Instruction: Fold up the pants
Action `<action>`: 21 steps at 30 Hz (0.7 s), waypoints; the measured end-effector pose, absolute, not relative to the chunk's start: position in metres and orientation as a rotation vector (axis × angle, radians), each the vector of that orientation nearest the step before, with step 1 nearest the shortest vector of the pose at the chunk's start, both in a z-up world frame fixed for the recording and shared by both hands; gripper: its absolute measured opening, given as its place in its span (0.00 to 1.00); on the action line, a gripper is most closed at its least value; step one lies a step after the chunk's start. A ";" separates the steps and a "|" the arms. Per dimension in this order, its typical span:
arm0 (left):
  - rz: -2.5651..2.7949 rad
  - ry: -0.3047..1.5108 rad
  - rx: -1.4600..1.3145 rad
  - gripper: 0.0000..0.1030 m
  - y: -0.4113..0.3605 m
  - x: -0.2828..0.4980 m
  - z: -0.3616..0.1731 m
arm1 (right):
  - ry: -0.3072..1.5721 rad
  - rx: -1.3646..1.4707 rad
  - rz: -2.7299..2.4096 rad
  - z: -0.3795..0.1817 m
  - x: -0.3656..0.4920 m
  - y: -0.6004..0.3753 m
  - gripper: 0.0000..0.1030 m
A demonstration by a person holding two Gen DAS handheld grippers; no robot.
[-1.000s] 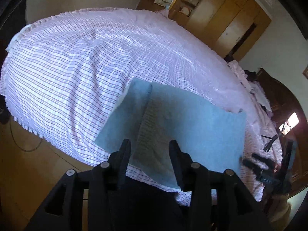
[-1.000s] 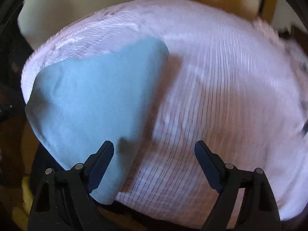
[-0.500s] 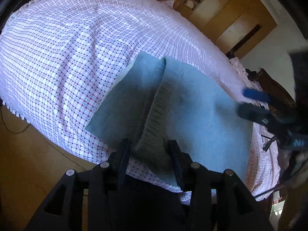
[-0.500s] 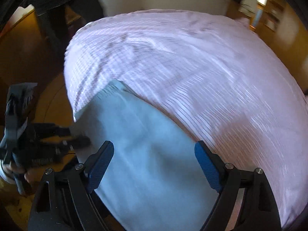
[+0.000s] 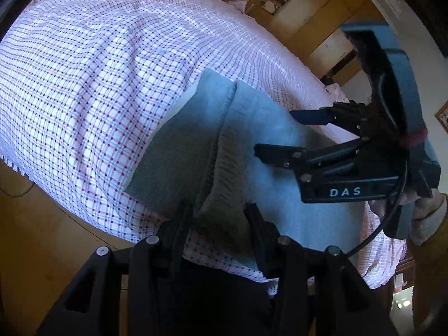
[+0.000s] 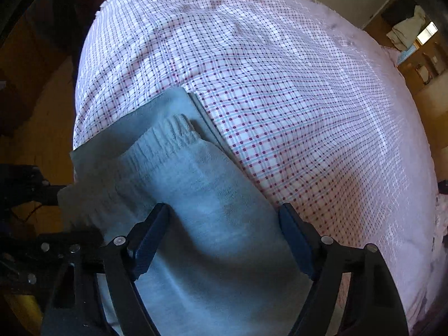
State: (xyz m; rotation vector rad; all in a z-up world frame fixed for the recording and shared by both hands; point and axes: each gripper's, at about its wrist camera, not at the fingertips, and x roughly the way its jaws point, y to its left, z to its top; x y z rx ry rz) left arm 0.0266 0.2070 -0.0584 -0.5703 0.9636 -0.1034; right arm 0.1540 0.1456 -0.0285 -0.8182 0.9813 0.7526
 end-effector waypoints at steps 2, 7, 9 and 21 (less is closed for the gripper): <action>-0.099 0.960 -0.574 0.41 0.206 0.028 -0.060 | 0.994 -0.806 0.769 -0.025 0.157 0.143 0.73; -0.102 0.959 -0.573 0.41 0.201 0.027 -0.069 | 0.943 -0.781 0.795 -0.004 0.155 0.149 0.72; -0.103 0.961 -0.584 0.41 0.206 0.029 -0.074 | 0.931 -0.802 0.811 -0.003 0.154 0.155 0.71; -0.111 0.947 -0.566 0.25 0.210 0.023 -0.074 | 0.949 -0.769 0.788 -0.024 0.149 0.145 0.41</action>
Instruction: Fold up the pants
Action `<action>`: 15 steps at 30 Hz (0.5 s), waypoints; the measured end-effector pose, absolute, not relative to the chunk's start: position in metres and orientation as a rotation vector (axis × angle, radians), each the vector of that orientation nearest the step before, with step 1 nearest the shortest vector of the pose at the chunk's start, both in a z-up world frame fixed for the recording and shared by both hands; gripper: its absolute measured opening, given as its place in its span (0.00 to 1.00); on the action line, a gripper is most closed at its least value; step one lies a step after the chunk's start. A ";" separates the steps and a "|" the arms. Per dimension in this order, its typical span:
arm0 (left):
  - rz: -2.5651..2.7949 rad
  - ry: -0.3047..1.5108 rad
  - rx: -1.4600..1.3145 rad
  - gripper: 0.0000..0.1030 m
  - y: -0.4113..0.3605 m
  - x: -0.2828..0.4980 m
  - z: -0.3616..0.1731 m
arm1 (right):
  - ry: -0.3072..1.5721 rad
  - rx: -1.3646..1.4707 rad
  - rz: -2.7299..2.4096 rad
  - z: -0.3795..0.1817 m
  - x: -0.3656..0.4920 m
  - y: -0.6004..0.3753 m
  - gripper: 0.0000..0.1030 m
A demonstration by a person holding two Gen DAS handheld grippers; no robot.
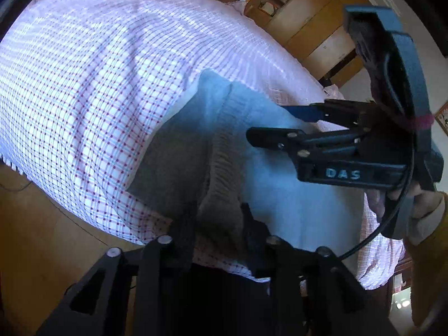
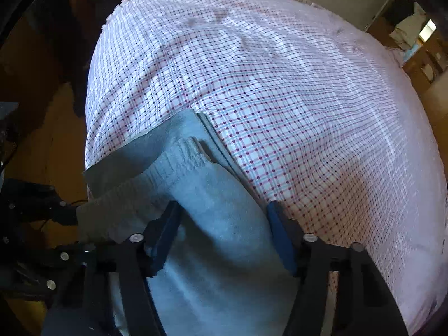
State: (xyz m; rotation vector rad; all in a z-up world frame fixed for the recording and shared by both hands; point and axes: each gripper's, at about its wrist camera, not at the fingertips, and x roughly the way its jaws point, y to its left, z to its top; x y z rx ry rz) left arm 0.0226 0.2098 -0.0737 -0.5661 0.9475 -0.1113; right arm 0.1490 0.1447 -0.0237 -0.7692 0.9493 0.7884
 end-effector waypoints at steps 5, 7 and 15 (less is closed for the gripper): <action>-0.113 0.897 -0.534 0.23 0.203 0.011 -0.049 | 0.903 -0.709 0.780 0.005 0.138 0.131 0.06; -0.112 0.857 -0.514 0.23 0.205 0.006 -0.037 | 0.903 -0.648 0.801 0.021 0.143 0.130 0.04; -0.036 0.829 -0.490 0.25 0.242 0.004 -0.023 | 0.880 -0.562 0.848 0.037 0.147 0.159 0.04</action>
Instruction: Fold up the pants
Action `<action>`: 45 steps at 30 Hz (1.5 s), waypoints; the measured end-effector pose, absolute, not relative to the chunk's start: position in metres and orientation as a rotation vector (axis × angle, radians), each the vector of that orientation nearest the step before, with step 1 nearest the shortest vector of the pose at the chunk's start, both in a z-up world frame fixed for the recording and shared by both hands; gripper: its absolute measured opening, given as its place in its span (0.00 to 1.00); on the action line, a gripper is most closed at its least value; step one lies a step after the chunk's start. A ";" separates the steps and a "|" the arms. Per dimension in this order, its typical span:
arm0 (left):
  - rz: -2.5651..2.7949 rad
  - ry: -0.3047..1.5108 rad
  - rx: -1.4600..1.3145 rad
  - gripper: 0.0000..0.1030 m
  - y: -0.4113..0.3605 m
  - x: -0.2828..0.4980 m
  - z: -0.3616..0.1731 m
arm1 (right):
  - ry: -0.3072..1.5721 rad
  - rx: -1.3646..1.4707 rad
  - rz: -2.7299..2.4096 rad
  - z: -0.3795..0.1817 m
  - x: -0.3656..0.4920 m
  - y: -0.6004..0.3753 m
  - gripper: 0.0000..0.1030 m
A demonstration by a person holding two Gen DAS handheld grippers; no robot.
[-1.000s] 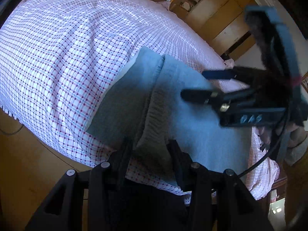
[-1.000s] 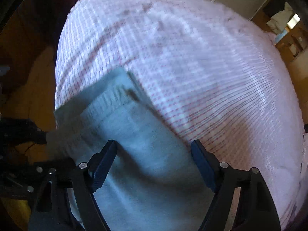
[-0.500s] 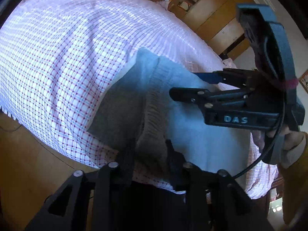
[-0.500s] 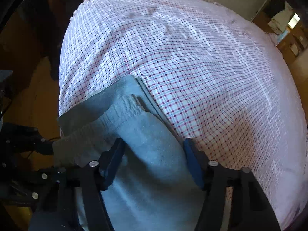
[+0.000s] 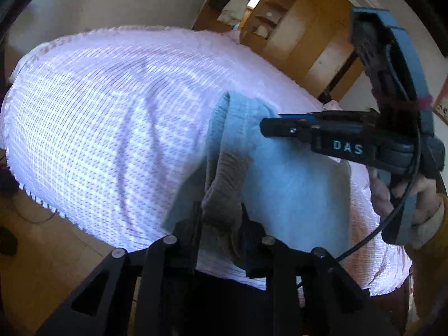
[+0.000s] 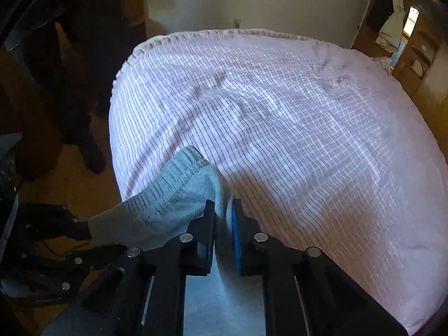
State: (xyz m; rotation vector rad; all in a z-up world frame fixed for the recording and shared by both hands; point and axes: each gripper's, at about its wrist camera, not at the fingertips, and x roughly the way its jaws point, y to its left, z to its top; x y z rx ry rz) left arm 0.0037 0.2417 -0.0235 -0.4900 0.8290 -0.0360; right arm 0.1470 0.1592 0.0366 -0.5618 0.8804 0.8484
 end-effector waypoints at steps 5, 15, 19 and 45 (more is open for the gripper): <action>0.028 0.929 -0.465 0.32 0.255 0.016 -0.055 | 0.959 -0.531 0.801 -0.003 0.164 0.164 0.12; 0.043 0.867 -0.408 0.33 0.267 -0.016 -0.036 | 0.859 -0.144 0.720 0.048 0.143 0.048 0.39; 0.056 0.841 -0.345 0.33 0.255 -0.015 -0.010 | 0.887 -0.084 0.592 0.045 0.143 -0.008 0.42; -0.050 0.921 -0.328 0.25 0.209 0.145 -0.028 | 0.926 0.136 0.347 -0.024 0.202 -0.100 0.52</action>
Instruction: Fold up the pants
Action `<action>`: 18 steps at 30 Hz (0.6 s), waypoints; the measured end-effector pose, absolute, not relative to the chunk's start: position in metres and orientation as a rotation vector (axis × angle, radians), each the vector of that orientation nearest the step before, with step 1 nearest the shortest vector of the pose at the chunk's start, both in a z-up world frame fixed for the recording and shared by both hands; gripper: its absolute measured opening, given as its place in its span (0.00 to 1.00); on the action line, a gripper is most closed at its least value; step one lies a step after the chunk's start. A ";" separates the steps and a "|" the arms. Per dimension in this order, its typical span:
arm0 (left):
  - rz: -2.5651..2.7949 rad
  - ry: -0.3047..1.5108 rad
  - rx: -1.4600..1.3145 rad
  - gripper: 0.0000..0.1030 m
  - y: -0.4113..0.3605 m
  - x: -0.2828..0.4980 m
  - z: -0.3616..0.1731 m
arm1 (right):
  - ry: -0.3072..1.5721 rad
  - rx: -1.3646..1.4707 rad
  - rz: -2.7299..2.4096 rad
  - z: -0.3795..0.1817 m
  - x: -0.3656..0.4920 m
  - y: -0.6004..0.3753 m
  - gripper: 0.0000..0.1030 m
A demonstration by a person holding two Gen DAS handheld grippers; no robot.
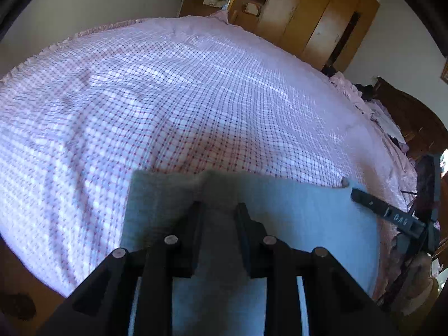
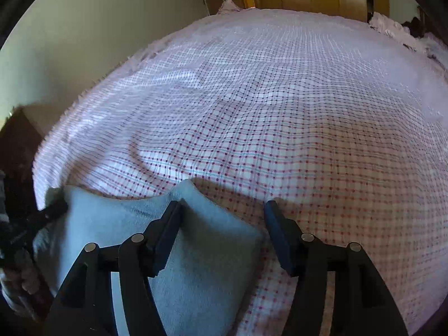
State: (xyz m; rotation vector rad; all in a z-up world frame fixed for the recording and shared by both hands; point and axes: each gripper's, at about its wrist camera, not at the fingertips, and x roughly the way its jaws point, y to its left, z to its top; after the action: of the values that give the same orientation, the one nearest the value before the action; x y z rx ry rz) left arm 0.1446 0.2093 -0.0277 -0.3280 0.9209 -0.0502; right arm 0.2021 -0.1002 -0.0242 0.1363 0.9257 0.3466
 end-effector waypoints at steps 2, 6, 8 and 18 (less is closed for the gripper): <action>-0.031 0.921 -0.313 0.25 0.208 0.135 -0.020 | 0.926 0.162 0.345 -0.015 0.190 -0.107 0.52; 0.019 0.931 -0.273 0.25 0.205 0.103 -0.009 | 0.923 0.189 0.364 0.003 0.153 -0.119 0.52; 0.056 0.933 -0.291 0.25 0.209 0.086 -0.007 | 0.929 0.195 0.384 0.007 0.137 -0.122 0.52; 0.063 0.996 -0.277 0.26 0.204 0.039 -0.022 | 1.044 0.201 0.410 -0.031 0.079 -0.124 0.52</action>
State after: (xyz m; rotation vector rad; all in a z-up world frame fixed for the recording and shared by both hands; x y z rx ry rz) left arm 0.0389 0.2038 -0.0218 -0.2768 0.9960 0.0631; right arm 0.0795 -0.1241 -0.0305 0.2008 1.0443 0.4097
